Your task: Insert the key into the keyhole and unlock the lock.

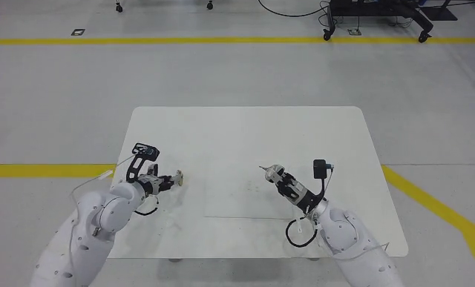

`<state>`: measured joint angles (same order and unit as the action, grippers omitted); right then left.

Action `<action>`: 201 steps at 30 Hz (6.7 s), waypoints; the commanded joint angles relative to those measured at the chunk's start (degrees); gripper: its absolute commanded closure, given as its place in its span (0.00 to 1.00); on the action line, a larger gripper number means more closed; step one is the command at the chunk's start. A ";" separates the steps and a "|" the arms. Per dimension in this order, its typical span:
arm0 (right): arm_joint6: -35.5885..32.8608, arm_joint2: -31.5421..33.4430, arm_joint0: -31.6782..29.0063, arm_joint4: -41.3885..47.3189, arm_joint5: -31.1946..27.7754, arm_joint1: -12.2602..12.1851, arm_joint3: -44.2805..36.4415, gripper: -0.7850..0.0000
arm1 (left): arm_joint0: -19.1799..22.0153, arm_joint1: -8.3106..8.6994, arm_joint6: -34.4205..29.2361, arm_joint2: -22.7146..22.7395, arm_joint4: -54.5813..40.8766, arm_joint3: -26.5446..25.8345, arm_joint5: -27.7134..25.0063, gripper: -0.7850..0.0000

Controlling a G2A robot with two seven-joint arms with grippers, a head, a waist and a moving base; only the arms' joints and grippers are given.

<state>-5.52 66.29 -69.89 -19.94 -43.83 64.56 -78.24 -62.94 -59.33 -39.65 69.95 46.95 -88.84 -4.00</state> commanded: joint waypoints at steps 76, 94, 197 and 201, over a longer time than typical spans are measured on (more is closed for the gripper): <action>0.00 0.00 0.00 -0.01 0.00 0.00 0.00 1.00 | 2.69 -2.61 -4.16 -5.20 6.67 4.33 -0.31 1.00; 0.00 0.00 0.00 -0.01 0.00 0.00 0.00 1.00 | -0.99 -2.54 -7.68 6.25 -46.91 9.18 -22.05 1.00; 1.57 0.29 -5.24 9.52 13.04 4.80 -4.84 1.00 | 17.82 -12.48 -14.16 -16.50 -90.84 39.17 6.42 1.00; -2.11 0.23 -6.12 12.23 17.95 4.83 -5.70 1.00 | 18.45 -13.22 -13.58 -17.49 -90.23 39.41 5.53 1.00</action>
<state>-6.49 66.59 -75.83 -8.62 -27.22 69.38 -83.72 -44.66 -72.42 -53.53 52.66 -43.70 -49.66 1.84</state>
